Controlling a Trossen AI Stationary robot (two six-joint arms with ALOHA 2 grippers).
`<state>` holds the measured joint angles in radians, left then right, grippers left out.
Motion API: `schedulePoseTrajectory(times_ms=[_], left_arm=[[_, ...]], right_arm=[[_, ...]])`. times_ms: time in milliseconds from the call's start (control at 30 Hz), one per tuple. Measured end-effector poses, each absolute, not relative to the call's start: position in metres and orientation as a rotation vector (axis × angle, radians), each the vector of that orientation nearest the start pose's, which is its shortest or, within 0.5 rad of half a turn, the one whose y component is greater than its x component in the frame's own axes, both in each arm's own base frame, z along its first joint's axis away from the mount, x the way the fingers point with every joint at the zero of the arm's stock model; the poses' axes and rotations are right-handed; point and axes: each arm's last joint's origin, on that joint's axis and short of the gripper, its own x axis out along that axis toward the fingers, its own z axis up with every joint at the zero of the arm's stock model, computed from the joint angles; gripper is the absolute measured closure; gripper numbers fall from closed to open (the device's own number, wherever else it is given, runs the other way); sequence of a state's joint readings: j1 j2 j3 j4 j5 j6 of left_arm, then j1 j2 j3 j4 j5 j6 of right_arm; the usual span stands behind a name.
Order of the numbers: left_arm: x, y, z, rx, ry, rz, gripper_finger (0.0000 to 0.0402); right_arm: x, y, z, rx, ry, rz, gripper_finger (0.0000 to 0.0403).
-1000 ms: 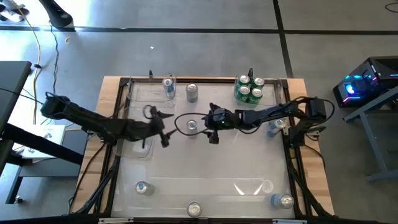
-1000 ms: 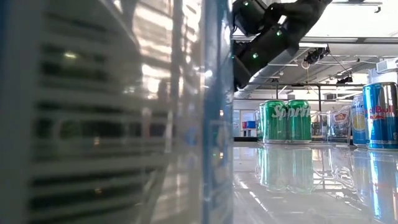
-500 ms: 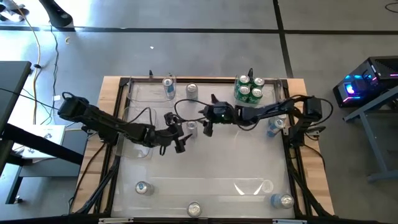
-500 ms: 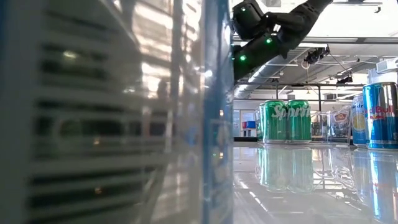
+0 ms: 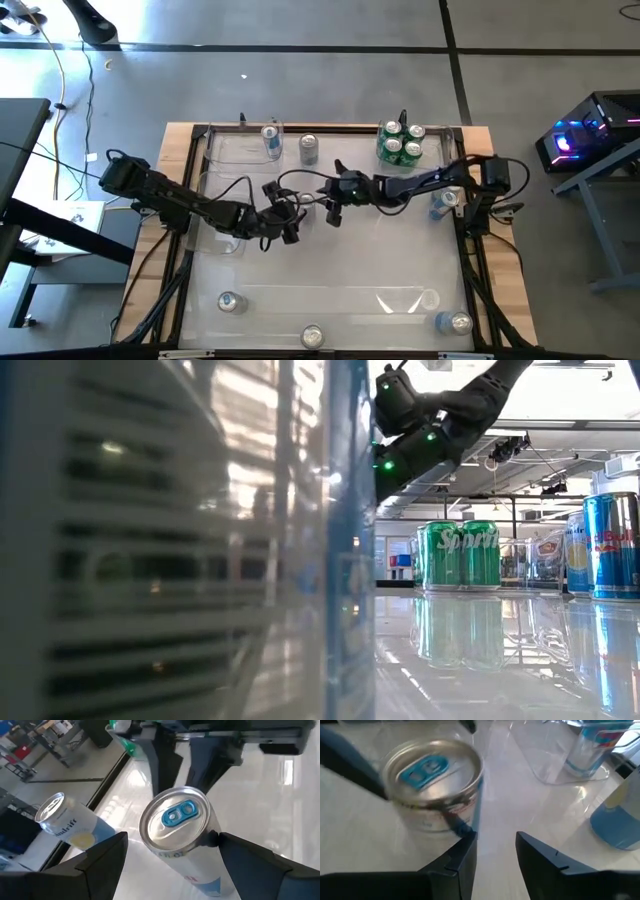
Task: Sort soda cans
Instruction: Put the top left blue soda can into the top left transparent bin
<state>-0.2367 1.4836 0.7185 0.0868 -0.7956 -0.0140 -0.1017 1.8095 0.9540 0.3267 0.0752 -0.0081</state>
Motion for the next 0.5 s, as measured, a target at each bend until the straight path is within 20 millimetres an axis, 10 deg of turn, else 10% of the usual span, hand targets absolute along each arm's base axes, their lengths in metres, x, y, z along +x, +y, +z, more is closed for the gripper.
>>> schedulePoseTrajectory(times_ms=[500], left_arm=[[0.258, -0.041, 0.185, 0.367, 0.713, 0.669, 0.0092]], right_arm=[[0.369, -0.011, 0.162, -0.018, 0.581, -0.105, 0.027]])
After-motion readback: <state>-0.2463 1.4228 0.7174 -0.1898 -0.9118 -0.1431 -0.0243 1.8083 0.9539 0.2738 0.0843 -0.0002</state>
